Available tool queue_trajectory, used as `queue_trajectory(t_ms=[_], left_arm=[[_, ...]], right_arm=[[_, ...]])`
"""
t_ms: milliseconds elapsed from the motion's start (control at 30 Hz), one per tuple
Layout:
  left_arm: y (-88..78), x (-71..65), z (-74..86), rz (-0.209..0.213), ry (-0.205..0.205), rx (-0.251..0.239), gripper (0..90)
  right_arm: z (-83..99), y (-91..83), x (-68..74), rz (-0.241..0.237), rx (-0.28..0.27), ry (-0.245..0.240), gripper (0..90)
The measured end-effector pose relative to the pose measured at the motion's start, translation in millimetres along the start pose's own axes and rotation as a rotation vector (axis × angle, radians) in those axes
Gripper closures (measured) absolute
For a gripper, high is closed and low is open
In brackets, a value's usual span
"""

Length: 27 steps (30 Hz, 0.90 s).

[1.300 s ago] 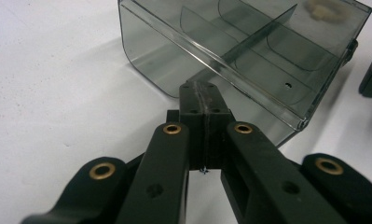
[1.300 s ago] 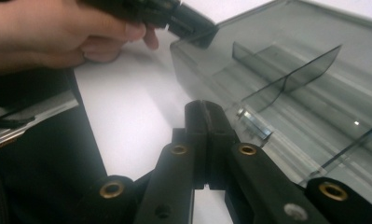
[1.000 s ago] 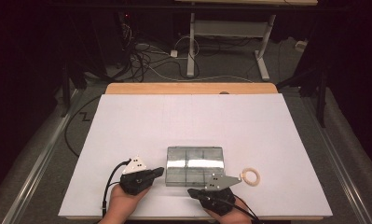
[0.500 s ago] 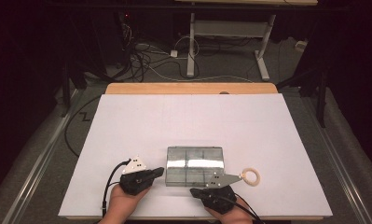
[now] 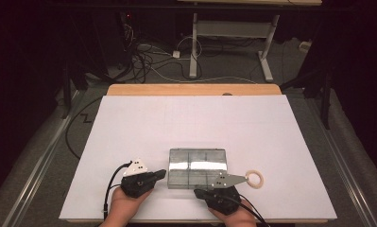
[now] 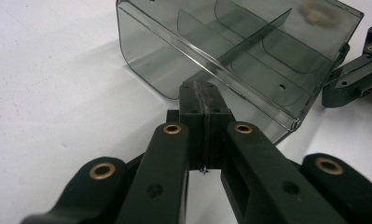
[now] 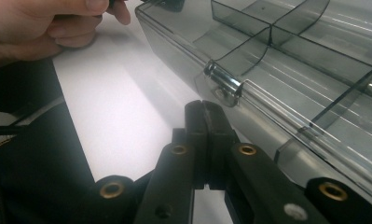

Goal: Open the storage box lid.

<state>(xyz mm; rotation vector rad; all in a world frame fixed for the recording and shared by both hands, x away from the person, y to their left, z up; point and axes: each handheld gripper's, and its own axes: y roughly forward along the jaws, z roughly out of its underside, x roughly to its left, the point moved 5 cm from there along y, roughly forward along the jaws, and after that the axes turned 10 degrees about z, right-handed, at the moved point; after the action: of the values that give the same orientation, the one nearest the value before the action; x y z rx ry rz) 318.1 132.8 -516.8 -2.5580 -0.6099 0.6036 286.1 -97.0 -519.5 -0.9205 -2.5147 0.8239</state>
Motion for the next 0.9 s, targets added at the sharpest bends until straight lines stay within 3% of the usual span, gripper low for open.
queue_trajectory(t_ms=[900], left_arm=[[-0.1,0.7,0.4,0.0,-0.01,-0.002,87.9]], right_arm=[[-0.2,-2.2,-2.9,-0.001,-0.026,0.03,90.0]])
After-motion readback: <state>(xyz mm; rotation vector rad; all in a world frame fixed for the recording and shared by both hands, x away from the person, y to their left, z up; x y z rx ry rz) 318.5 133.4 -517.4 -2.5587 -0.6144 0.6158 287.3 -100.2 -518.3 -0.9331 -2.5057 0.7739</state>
